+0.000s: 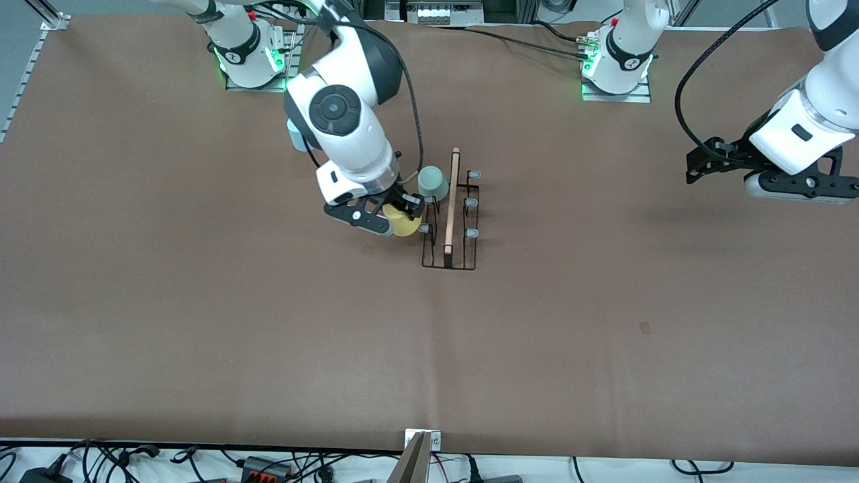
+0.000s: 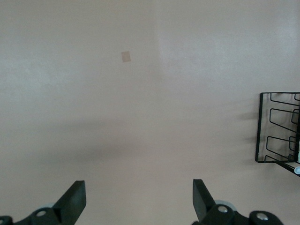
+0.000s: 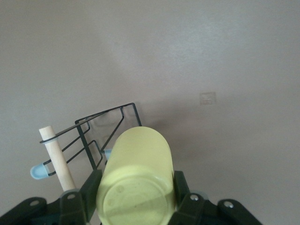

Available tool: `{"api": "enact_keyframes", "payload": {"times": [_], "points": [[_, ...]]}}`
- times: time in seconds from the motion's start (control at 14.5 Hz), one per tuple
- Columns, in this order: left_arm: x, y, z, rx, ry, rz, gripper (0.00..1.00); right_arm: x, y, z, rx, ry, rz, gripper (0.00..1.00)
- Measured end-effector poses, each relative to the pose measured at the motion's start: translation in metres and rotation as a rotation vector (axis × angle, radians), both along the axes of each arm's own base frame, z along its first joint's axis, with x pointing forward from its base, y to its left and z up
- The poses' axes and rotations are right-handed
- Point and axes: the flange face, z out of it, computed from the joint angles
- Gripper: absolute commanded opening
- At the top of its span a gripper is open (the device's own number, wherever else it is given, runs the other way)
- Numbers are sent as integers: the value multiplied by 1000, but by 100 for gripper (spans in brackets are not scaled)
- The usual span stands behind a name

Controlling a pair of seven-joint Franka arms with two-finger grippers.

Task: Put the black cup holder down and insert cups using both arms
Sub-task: 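Carry the yellow cup with the right gripper onto a rack peg, then open the right gripper and withdraw it from the yellow cup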

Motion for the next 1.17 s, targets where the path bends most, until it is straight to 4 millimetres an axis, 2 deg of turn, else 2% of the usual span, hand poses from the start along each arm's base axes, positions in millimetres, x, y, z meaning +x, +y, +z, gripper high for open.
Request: {"api": "enact_keyframes", "payload": {"times": [0.28,0.35,0.41,0.48,0.55,0.62,0.76,0.9,1.04,1.17], "points": [[2,8,-4,0,9,15,100,4,10,-17,27,-35,-5,11],[3,9,-6,0,13,17,100,4,12,-19,31,-39,-5,19],[5,10,-9,-2,18,17,100,3,14,-21,33,-42,-4,38],[6,9,-12,-3,22,16,100,3,16,-23,37,-47,-2,68],[7,7,-13,-3,23,14,100,2,19,-27,42,-53,1,92],[8,7,-13,-4,23,13,100,0,24,-32,43,-54,7,100],[9,9,-11,-4,17,16,100,-5,31,-43,40,-50,16,100],[9,5,-6,-5,7,10,100,-5,33,-45,42,-52,18,100],[9,4,-3,-5,3,8,100,2,29,-39,46,-64,8,100],[9,3,-3,-6,1,6,100,17,13,-22,49,-80,-12,100]]}}
